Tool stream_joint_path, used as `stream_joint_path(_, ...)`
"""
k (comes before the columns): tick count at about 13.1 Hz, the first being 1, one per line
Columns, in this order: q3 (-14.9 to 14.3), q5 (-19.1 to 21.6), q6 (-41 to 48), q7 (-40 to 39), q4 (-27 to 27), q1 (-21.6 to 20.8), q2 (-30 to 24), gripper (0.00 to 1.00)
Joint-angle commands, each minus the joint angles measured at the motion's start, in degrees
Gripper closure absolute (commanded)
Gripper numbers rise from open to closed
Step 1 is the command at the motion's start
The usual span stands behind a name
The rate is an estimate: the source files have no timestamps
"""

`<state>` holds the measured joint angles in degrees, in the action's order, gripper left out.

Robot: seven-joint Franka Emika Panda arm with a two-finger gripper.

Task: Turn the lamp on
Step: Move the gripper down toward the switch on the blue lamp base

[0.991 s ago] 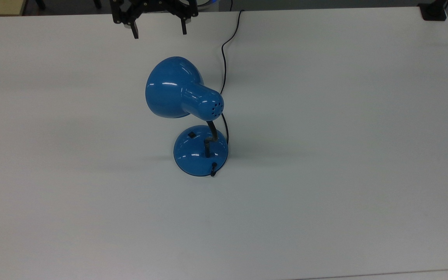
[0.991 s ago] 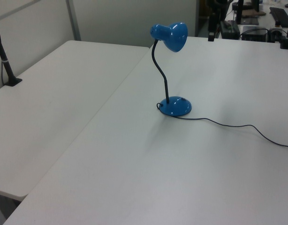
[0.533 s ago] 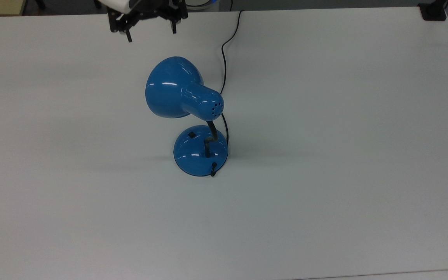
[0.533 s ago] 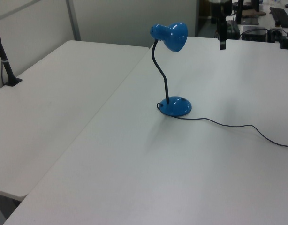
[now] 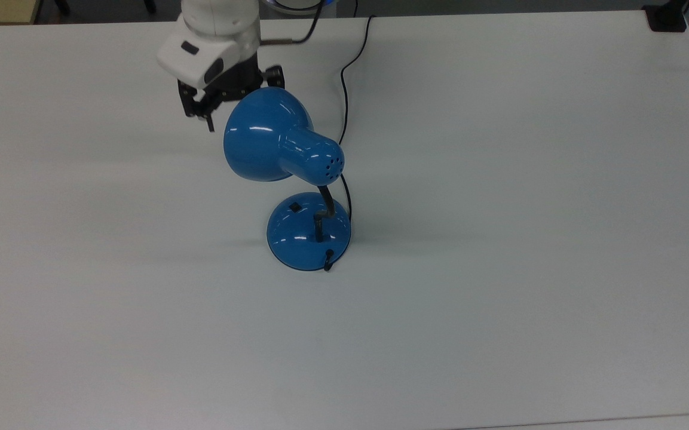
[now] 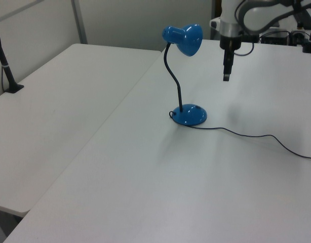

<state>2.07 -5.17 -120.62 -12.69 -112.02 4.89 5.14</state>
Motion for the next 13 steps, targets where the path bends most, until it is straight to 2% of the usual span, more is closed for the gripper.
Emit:
stream_joint_path(1,-0.1,3.4,-9.1,11.2,-1.7,-0.8,2.8,0.86)
stream_joint_path(2,-0.1,5.8,-10.9,11.7,-1.4,-0.9,4.3,0.97)
stream_joint_path(4,0.2,10.7,-15.1,11.8,-1.2,-2.0,6.0,1.00)
stream_joint_path(9,0.4,12.9,-20.3,12.4,-0.5,-4.2,9.4,1.00)
stream_joint_path(13,0.4,12.9,-23.9,13.5,0.3,-5.4,12.0,1.00)
